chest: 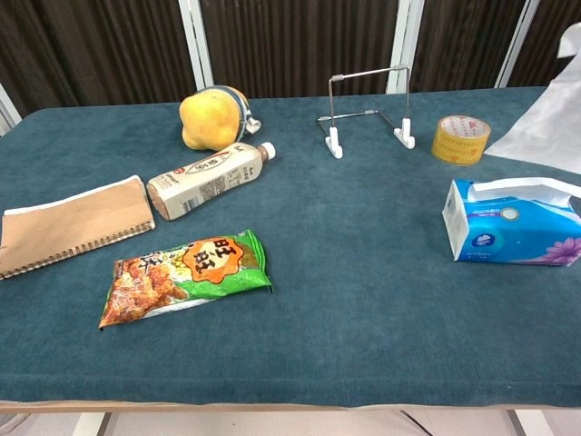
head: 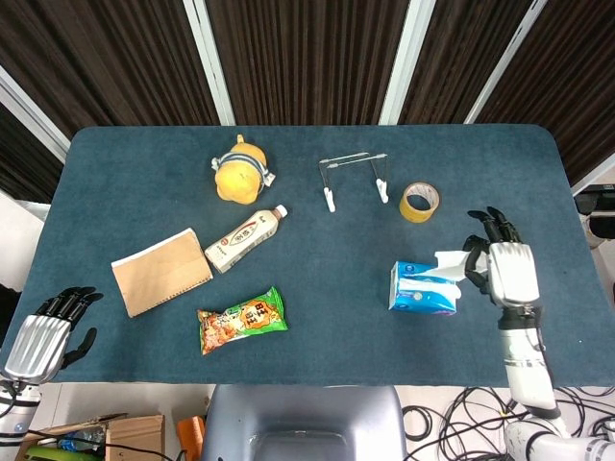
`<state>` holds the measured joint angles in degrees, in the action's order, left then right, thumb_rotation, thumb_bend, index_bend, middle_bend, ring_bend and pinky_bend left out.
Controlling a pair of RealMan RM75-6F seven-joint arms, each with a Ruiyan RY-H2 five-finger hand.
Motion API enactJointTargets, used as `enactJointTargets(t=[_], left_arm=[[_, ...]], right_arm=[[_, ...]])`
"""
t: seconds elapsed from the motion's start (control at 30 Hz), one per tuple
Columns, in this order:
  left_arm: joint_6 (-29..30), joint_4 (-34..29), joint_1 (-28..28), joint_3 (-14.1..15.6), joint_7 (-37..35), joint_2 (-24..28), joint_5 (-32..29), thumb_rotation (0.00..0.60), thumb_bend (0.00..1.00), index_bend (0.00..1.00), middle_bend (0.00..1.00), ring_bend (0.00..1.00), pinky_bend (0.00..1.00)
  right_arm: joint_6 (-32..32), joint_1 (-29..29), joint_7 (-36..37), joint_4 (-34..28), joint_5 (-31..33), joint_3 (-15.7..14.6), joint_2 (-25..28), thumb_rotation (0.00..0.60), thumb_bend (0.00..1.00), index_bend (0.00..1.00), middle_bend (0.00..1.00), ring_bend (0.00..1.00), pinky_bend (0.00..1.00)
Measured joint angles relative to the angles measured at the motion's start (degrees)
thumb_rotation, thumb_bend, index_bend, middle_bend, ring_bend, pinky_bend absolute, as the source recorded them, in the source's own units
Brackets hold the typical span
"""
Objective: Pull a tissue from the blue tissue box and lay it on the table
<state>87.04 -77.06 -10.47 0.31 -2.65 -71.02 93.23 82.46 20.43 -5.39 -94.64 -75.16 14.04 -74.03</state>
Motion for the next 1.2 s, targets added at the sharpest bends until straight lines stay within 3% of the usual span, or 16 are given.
enactJointTargets(t=[0.23, 0.43, 0.57, 0.8, 0.97, 1.2], left_arm=[[-0.19, -0.17, 0.02, 0.04, 0.2, 0.01, 0.1, 0.6, 0.43, 0.27, 0.23, 0.2, 0.36], [-0.1, -0.2, 0.09, -0.05, 0.16, 0.02, 0.12, 0.6, 0.43, 0.27, 0.24, 0.2, 0.36], [-0.64, -0.26, -0.02, -0.07, 0.37, -0.04, -0.08, 0.6, 0.43, 0.28, 0.24, 0.2, 0.36], [-0.89, -0.47, -0.04, -0.18, 0.55, 0.02, -0.34, 0.6, 0.43, 0.27, 0.24, 0.2, 0.36], [-1.05, -0.52, -0.02, -0.18, 0.42, 0.09, -0.41, 0.6, 0.43, 0.27, 0.23, 0.2, 0.36], [-0.62, -0.51, 0.12, -0.17, 1.03, -0.05, -0.12, 0.6, 0.43, 0.27, 0.23, 0.2, 0.36]], right_arm=[[3.14, -3.86, 0.71, -0.79, -1.46, -0.82, 3.87, 0.6, 0.68, 0.79, 0.2, 0.08, 0.22], [4.14, -7.15, -1.64, 3.29, 0.84, -2.48, 4.19, 0.6, 0.68, 0.75, 0.2, 0.08, 0.22], [3.4, -8.19, 1.46, 6.09, 2.31, -2.66, 3.91, 0.6, 0.52, 0.45, 0.19, 0.08, 0.21], [-0.53, -8.9, 5.76, 14.51, 4.83, -2.91, 1.58, 0.6, 0.36, 0.25, 0.17, 0.02, 0.14], [-2.48, -8.99, 9.26, 17.6, 4.55, -3.07, 0.14, 0.6, 0.23, 0.03, 0.05, 0.0, 0.08], [2.92, -9.61, 13.85, 16.75, -2.69, -3.48, -0.34, 0.6, 0.18, 0.0, 0.0, 0.0, 0.07]])
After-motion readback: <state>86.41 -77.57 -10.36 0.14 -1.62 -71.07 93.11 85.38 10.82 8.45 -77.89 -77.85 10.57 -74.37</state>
